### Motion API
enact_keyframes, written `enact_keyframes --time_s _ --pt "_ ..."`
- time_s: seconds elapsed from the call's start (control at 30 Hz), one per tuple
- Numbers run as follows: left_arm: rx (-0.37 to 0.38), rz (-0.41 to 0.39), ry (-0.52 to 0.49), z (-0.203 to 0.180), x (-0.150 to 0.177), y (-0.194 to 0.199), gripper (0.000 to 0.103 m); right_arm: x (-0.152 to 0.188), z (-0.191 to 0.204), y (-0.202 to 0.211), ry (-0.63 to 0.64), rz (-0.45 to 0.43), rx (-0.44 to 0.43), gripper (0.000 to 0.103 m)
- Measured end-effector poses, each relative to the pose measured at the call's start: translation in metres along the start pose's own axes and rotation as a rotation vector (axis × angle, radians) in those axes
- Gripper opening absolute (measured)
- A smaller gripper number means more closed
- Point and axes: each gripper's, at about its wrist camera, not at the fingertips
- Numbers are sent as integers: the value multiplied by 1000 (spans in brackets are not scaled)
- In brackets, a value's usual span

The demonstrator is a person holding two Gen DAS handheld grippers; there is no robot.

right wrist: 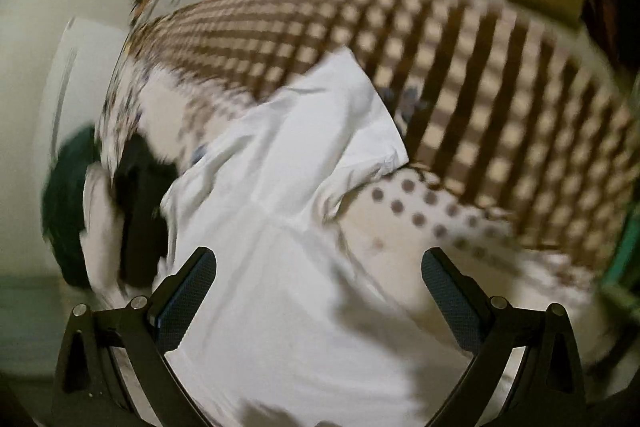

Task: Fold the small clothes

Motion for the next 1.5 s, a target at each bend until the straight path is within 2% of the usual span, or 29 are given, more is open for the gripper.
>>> enact_keyframes --time_s 0.13,0.27,0.37,0.5,0.63,0.77,0.97,1.0,1.03,1.07,1.1,1.13,1.2,1.23,1.37,1.5 --pt "3 48 4 -20 -10 -53 103 -24 -44 -43 -206 -30 -136 103" --pt "9 76 -1 -37 -17 -86 103 -29 -56 -61 -278 -97 -237 103" --pt "16 76 -1 -43 -21 -96 103 -29 -55 -68 -283 -151 -298 103" --pt "25 69 6 -45 -22 -101 103 -24 -49 -71 -256 -162 -391 99" --pt "29 70 17 -46 -25 -105 103 -24 -32 -81 -236 -166 -405 91" --pt "33 71 24 -47 -27 -105 103 -31 -29 -83 -218 -192 -428 91" --pt "39 62 31 -46 -26 -106 103 -54 -3 -92 -139 -248 -446 90" --pt "41 62 34 -46 -25 -105 103 -56 3 -93 -128 -252 -446 85" --pt "45 63 38 -46 -24 -105 103 -58 10 -93 -112 -251 -441 67" --pt "49 62 44 -45 -23 -105 103 -60 14 -94 -101 -244 -428 56" --pt "52 62 47 -43 -23 -104 103 -63 19 -95 -92 -236 -413 40" --pt "55 62 51 -42 -23 -104 103 -65 24 -96 -81 -231 -395 33" --pt "62 60 58 -38 -23 -103 103 -68 36 -96 -43 -241 -345 28" --pt "65 57 62 -36 -23 -103 103 -67 42 -95 -16 -247 -311 19" --pt "66 31 90 -21 -22 -98 103 -50 89 -80 165 -276 -228 17" --pt "68 29 144 5 -21 -98 103 -1 155 -75 451 -279 -170 17"
Point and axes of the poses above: each gripper's, at about its wrist camera, not at the fingertips, and y roughly against the way its jaws point, z to its left, x to its underside, and after that the axes turned 5 degrees about -y, right-handed
